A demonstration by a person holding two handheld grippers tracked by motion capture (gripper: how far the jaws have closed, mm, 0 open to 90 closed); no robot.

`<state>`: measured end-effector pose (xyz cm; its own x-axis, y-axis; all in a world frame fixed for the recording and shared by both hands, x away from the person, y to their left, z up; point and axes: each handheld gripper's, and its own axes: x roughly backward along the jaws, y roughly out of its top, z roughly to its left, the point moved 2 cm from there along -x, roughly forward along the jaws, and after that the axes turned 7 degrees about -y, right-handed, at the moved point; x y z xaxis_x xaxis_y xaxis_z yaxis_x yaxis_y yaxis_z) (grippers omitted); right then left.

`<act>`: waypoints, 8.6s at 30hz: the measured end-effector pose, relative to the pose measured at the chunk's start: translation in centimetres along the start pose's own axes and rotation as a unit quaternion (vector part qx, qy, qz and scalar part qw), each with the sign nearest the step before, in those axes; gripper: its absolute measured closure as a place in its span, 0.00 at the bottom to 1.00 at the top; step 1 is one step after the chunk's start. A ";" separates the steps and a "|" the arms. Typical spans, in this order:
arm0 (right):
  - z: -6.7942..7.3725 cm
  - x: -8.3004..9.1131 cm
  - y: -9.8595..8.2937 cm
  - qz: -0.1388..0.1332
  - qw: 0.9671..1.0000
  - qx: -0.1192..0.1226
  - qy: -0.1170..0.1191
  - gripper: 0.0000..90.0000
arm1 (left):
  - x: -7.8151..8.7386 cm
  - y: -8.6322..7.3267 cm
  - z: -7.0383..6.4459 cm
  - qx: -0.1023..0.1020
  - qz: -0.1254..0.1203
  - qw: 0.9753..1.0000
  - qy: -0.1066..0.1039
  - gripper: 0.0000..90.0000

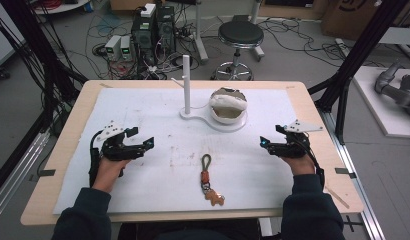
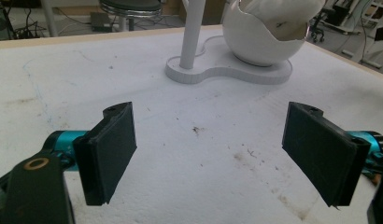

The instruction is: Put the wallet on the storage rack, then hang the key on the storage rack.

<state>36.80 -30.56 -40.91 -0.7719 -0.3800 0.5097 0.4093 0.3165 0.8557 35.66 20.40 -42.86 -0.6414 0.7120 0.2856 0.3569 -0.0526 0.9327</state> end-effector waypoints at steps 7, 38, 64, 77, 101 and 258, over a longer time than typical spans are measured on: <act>0.1 0.3 -0.4 -0.001 1.000 -0.009 0.005 0.24 | 0.1 -0.1 -0.1 0.008 0.006 1.000 0.002 0.20; 0.7 -0.1 -1.1 0.005 1.000 -0.004 0.014 0.27 | -3.1 -0.3 -5.1 0.023 0.064 0.996 -0.061 0.64; 0.6 0.1 -1.2 0.002 1.000 -0.007 0.014 0.27 | -13.4 -2.2 -12.0 -0.069 0.213 0.973 -0.050 0.80; 0.4 0.4 -1.3 -0.004 1.000 -0.007 0.010 0.27 | -10.2 -0.6 -6.2 -0.045 0.202 0.978 -0.030 0.93; 0.9 0.2 -1.2 0.003 1.000 0.005 0.011 0.30 | -6.6 -3.1 -7.1 0.061 0.169 0.983 0.047 0.52; 0.8 1.0 -1.3 -0.007 1.000 -0.003 0.015 0.24 | 2.2 0.1 0.4 -0.026 -0.045 0.998 0.034 0.22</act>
<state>35.17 -30.65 -41.57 -0.7633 -0.4096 0.4996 0.4014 0.3053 0.8635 34.51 22.23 -42.26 -0.7143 0.6665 0.2136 0.2612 -0.0293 0.9648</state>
